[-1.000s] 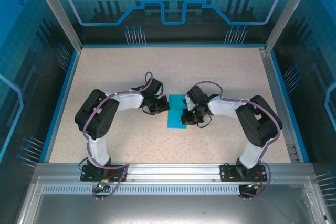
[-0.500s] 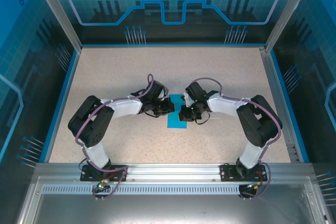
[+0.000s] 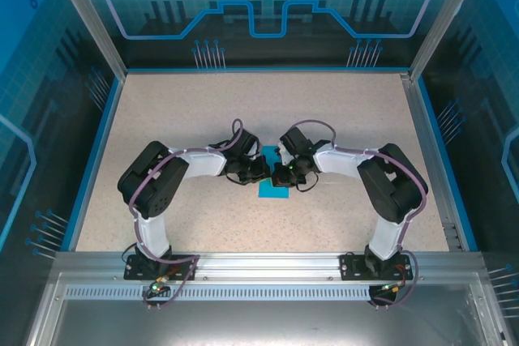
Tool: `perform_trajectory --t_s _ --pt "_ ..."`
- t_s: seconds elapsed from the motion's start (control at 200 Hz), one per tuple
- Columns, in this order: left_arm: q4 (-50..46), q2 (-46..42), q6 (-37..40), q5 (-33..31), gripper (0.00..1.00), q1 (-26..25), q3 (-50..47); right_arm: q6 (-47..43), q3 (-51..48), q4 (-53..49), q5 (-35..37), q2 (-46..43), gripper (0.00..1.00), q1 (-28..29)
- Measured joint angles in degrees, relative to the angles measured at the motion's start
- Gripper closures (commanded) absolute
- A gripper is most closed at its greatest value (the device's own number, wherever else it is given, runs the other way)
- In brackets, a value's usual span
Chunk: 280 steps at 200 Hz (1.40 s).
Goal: Fold a paper plane with a square sheet of paper (pick it up from the middle)
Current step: Fold the triangle a second time at the center of the table.
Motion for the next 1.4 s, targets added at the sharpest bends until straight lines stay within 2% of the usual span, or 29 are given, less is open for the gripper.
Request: perform_trajectory --t_s 0.76,1.12,1.401 --pt "2.71 0.0 -0.68 0.0 0.92 0.0 0.31 0.81 0.26 -0.61 1.92 0.94 0.97 -0.04" --pt "-2.75 1.64 -0.63 -1.46 0.92 0.02 3.13 -0.15 0.02 -0.63 1.62 0.85 0.97 -0.22" --pt "-5.92 2.29 -0.63 -2.05 0.93 -0.07 4.92 -2.97 -6.4 -0.09 -1.99 -3.45 0.97 -2.62"
